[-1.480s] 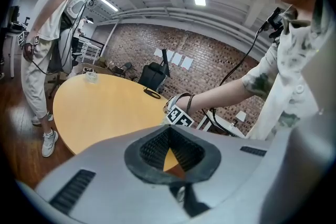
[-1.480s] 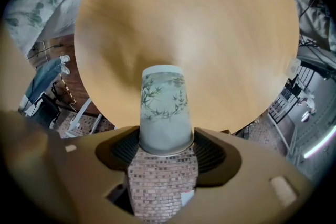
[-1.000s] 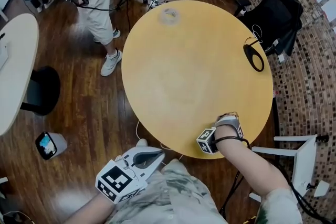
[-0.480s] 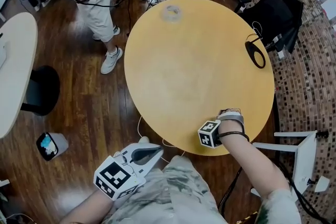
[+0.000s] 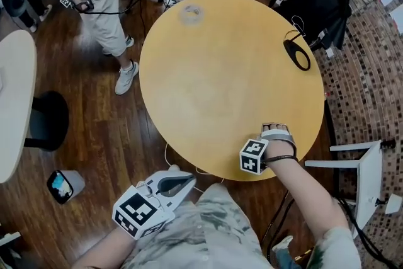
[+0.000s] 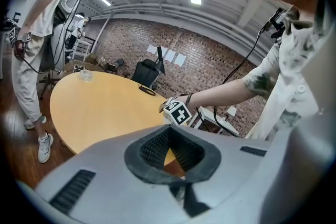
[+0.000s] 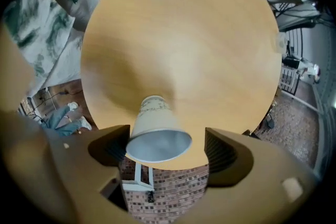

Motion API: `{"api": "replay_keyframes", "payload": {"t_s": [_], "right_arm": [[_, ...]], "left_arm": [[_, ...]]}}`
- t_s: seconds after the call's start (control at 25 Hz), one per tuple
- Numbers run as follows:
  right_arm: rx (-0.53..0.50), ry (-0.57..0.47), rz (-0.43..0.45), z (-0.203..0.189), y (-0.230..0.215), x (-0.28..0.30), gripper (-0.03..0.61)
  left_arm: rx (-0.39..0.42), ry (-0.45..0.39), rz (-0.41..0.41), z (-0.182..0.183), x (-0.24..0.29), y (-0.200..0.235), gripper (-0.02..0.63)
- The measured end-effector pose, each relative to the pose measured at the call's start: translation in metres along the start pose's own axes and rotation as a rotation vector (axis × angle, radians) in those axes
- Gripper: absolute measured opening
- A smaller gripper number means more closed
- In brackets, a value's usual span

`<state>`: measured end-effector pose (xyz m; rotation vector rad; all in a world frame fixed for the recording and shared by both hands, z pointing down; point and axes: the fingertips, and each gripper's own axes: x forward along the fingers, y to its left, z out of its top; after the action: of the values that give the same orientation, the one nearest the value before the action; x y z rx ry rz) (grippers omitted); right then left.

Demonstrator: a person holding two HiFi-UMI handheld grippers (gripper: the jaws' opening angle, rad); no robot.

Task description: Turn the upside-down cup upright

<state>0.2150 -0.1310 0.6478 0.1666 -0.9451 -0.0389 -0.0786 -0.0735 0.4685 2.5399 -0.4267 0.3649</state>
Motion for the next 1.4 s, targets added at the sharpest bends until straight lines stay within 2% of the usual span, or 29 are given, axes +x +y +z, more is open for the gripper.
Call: {"api": "replay_keyframes", "payload": {"t_s": [0.32,0.64,0.72,0.92,1.08,1.16,1.28,1.4], "right_arm": [[0.168,-0.117,-0.066,-0.020,-0.003,-0.038,0.454],[0.455,-0.262,-0.095,-0.073,0.022,-0.073,0.448],[0.554,-0.347,-0.090,-0.082,0.038,-0.084,0.440],[0.851,-0.684,-0.018,-0.098,0.108,-0.120,0.401],[0.994,-0.921,0.034,-0.111,0.181,-0.145,0.385],[1.047,-1.022,0.086,-0.118,0.223,-0.153,0.385],[1.076,-1.163,0.212,-0.128,0.289,-0.164,0.384],[1.083,-1.240,0.276,-0.148,0.348,-0.176,0.385]], "left_arm": [[0.036,0.022,-0.051,0.004,0.011,-0.014,0.008],[0.073,0.048,-0.112,0.005,0.040,-0.036,0.008],[0.089,0.053,-0.110,0.006,0.045,-0.051,0.008],[0.146,0.060,-0.089,-0.004,0.055,-0.107,0.008],[0.169,0.055,-0.025,-0.026,0.051,-0.166,0.008],[0.161,0.033,0.025,-0.040,0.044,-0.197,0.008],[0.130,0.015,0.099,-0.067,0.033,-0.247,0.008],[0.110,0.037,0.150,-0.091,0.019,-0.301,0.008]]}}
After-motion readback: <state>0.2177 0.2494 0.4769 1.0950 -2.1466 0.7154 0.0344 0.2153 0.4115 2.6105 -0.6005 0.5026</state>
